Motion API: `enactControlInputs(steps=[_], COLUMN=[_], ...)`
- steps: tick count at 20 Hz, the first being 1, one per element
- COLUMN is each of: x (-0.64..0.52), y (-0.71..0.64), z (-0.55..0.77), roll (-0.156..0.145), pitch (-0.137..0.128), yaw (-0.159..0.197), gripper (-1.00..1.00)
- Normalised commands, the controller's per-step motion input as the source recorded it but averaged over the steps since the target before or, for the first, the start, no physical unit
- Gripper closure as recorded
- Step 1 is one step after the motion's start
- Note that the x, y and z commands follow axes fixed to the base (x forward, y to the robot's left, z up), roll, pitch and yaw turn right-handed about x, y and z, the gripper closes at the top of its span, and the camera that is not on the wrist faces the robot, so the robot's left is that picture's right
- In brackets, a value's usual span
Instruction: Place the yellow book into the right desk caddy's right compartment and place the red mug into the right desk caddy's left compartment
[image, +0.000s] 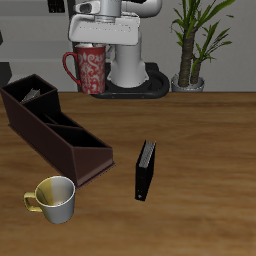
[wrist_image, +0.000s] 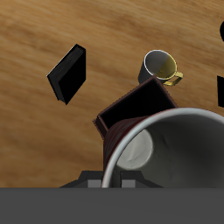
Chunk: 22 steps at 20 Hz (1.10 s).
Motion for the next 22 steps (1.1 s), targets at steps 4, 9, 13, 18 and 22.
enactControlInputs(steps=[4, 9, 13, 18, 22], x=[0.13, 0.26, 0.2, 0.3, 0.29], y=[-0.34, -0.42, -0.15, 0.04, 0.03], z=[0.07, 0.0, 0.11, 0.06, -0.04], roll=[0.076, 0.046, 0.003, -0.009, -0.016], pitch=[0.074, 0.054, -0.009, -0.013, 0.01], yaw=[-0.137, -0.029, -0.016, -0.025, -0.032], gripper=[1.0, 1.0, 1.0, 1.0, 1.0])
